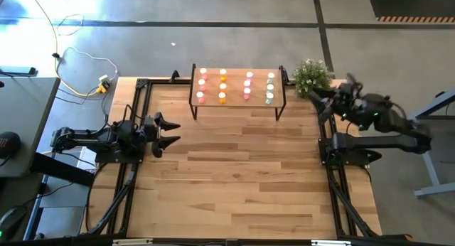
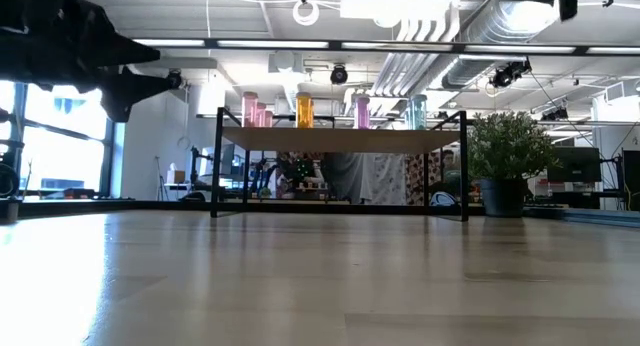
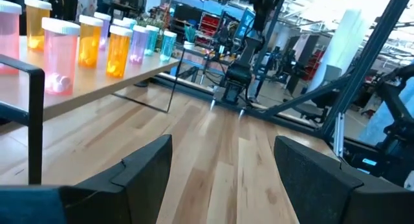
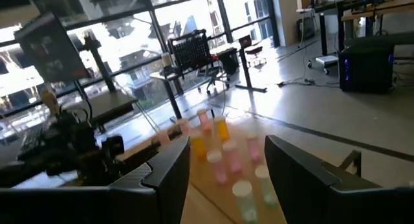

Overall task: Pick and place medicine bottles onto shelf by color
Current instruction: Return to Home Position

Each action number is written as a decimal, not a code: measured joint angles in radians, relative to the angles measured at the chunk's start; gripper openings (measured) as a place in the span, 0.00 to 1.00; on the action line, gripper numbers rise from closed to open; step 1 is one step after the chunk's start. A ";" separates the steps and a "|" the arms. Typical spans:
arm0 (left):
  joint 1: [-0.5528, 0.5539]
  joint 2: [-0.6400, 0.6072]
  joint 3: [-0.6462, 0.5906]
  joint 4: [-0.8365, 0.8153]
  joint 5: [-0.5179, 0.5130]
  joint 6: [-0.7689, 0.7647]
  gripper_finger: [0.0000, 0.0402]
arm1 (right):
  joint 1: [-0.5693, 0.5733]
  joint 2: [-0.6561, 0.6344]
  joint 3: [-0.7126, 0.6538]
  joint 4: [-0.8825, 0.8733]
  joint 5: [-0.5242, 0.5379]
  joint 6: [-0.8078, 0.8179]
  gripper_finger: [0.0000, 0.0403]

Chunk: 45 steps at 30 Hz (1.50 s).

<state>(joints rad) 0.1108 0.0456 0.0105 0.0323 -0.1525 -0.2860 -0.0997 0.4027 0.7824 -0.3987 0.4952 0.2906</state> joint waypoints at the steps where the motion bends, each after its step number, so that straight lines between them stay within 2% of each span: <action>1: 0.000 0.000 0.000 0.001 -0.001 -0.001 0.65 | 0.004 -0.021 -0.039 0.002 -0.001 -0.001 0.47; 6: 0.000 0.000 0.000 0.001 0.003 -0.005 0.65 | 0.018 -0.119 -0.209 0.053 -0.005 0.040 0.47; 11: 0.000 0.000 0.000 0.000 0.010 0.032 0.65 | 0.046 -0.186 -0.366 0.160 -0.089 0.052 0.47; 13: 0.000 0.000 0.000 0.000 0.010 0.032 0.65 | 0.061 -0.209 -0.422 0.185 -0.088 0.053 0.47; 26: 0.000 0.000 0.001 0.000 0.010 0.028 0.65 | 0.182 -0.402 -0.684 0.228 -0.097 0.195 0.47; 33: 0.000 0.000 0.001 -0.001 0.013 0.028 0.65 | 0.233 -0.392 -0.712 0.268 -0.121 0.234 0.47; 45: 0.000 0.000 0.002 -0.001 0.012 0.027 0.65 | 0.233 -0.388 -0.712 0.266 -0.130 0.232 0.47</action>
<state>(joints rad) 0.1108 0.0456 0.0120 0.0315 -0.1402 -0.2585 0.1337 0.0143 0.0700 -0.1329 0.3649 0.5230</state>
